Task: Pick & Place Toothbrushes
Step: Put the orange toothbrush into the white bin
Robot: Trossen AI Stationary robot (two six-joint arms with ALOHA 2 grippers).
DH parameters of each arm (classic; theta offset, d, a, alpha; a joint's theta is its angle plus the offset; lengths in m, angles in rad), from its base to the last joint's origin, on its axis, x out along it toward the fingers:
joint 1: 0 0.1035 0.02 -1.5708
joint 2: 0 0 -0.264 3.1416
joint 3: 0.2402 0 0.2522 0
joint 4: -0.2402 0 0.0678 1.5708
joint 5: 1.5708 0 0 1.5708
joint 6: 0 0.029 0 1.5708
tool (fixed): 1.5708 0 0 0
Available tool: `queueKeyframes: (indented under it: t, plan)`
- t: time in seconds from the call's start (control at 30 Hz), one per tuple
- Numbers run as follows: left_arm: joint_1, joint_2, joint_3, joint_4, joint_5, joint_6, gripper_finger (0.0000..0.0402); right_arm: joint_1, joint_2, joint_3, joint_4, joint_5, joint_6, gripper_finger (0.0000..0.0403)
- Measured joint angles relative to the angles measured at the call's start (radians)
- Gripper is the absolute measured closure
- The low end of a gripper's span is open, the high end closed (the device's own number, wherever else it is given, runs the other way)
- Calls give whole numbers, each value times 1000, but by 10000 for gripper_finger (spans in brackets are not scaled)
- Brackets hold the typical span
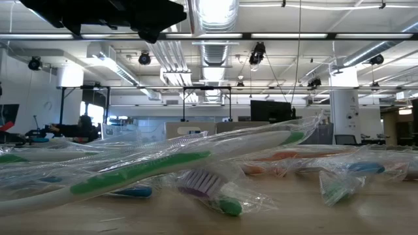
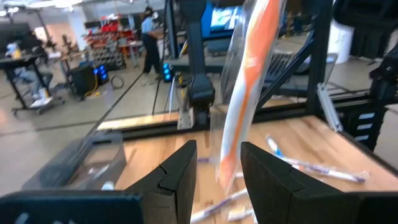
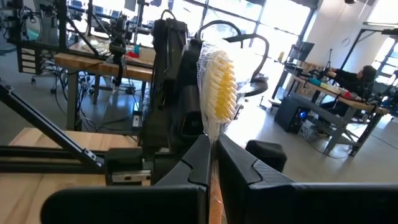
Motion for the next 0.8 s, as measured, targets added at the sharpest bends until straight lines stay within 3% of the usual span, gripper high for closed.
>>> queueKeyframes:
  t: [0.8]
  plan:
    - [-1, 30, 21, 117, 42, 26, 273, -9, 0, 0, 116, -45, -49, 393]
